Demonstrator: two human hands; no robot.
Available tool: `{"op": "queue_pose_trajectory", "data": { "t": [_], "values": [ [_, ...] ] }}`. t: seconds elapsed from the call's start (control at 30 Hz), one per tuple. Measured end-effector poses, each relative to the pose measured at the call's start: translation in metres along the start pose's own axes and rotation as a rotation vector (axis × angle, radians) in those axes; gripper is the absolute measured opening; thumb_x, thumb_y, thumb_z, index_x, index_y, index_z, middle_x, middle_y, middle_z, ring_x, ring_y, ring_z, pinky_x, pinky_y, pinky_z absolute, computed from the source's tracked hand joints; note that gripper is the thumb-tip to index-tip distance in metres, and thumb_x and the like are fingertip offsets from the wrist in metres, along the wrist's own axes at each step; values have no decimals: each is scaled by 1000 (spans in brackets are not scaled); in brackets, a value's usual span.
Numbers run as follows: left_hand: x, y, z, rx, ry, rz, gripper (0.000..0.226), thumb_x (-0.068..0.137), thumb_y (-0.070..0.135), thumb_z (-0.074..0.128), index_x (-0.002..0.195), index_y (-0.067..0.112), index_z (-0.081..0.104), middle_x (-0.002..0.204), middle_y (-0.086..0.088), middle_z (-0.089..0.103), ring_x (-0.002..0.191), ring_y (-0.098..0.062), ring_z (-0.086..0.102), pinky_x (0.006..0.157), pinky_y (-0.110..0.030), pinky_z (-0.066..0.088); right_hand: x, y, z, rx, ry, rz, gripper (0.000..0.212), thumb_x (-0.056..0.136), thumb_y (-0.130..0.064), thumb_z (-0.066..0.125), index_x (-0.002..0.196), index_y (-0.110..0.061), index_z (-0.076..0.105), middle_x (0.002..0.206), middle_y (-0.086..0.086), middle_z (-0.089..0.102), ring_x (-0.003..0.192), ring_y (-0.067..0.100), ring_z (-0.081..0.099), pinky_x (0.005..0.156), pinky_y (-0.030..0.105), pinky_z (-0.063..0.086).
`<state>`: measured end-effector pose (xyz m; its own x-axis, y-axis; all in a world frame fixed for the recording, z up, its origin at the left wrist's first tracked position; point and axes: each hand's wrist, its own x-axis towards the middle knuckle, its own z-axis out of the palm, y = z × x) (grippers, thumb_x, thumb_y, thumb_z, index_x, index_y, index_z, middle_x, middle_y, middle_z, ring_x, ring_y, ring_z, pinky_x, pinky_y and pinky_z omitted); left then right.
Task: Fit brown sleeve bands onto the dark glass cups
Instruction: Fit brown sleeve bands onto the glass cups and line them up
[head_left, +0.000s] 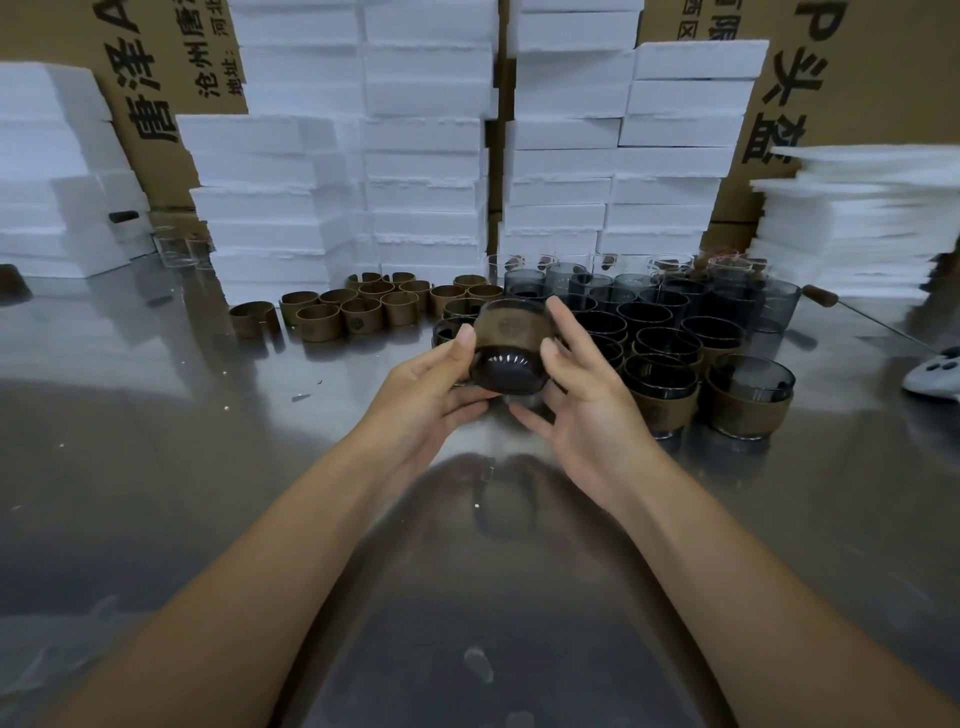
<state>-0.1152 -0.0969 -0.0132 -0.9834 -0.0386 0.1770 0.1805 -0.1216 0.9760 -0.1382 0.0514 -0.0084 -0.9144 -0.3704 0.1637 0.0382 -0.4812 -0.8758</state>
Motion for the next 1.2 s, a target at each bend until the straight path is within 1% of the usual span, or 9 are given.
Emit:
{"op": "queue_pose_trajectory", "data": {
  "t": [0.1,0.2,0.3,0.43,0.57,0.77,0.93,1.07,1.2],
  "values": [
    [0,-1,-1,-31,-6,42,36,76,44,61,101,21,74,103,-5,74,96,-16,69,84,-23,54,0,5,1,-40,-32,-10,53,93,-10,56,135,-40,45,129,-8,62,119,14,58,100,37,43],
    [0,-3,-1,-35,9,66,42,76,30,64,114,11,66,110,-12,71,102,-20,67,88,-24,54,2,8,2,-98,13,-33,40,91,-17,61,124,-37,54,109,-10,70,107,11,64,94,36,47],
    [-1,-6,0,37,-30,77,51,77,24,64,124,6,60,117,-15,67,112,-26,63,96,-32,50,2,12,1,-353,125,-133,37,86,-30,68,121,-33,55,108,-11,66,104,6,63,87,28,53],
    [1,-9,-2,154,-67,85,31,87,14,61,116,26,63,108,7,72,108,-8,64,89,-20,50,1,17,-4,-510,187,-224,46,82,-30,73,121,-35,51,108,-13,62,102,1,61,86,19,50],
    [3,-13,-4,232,-62,84,37,90,1,58,104,34,60,96,21,71,99,6,64,81,-11,49,3,20,-8,-616,221,-246,55,77,-29,77,123,-38,47,105,-16,58,101,0,59,90,24,49],
    [4,-15,-7,333,-37,116,46,87,-2,62,106,39,57,103,20,66,98,7,63,87,-14,50,7,22,-13,-683,187,-200,65,76,-23,79,129,-33,42,122,-3,48,116,13,54,101,39,47],
    [4,-17,-6,420,3,158,47,84,-3,66,101,40,60,90,27,68,92,9,64,77,-8,49,6,22,-14,-800,201,-254,69,77,-20,78,134,-28,42,108,-23,47,111,4,48,89,11,38],
    [5,-17,-6,461,97,157,39,84,3,68,119,19,62,99,14,66,91,1,65,75,-12,51,7,25,-15,-938,245,-289,72,80,-28,76,141,-26,38,124,-13,47,124,11,43,100,26,36],
    [5,-15,-6,505,198,147,28,87,11,67,113,20,63,97,9,64,85,-3,62,69,-11,48,8,26,-15,-1040,347,-353,72,79,-31,76,140,-20,38,132,0,42,118,13,47,89,22,36]
  ]
}}
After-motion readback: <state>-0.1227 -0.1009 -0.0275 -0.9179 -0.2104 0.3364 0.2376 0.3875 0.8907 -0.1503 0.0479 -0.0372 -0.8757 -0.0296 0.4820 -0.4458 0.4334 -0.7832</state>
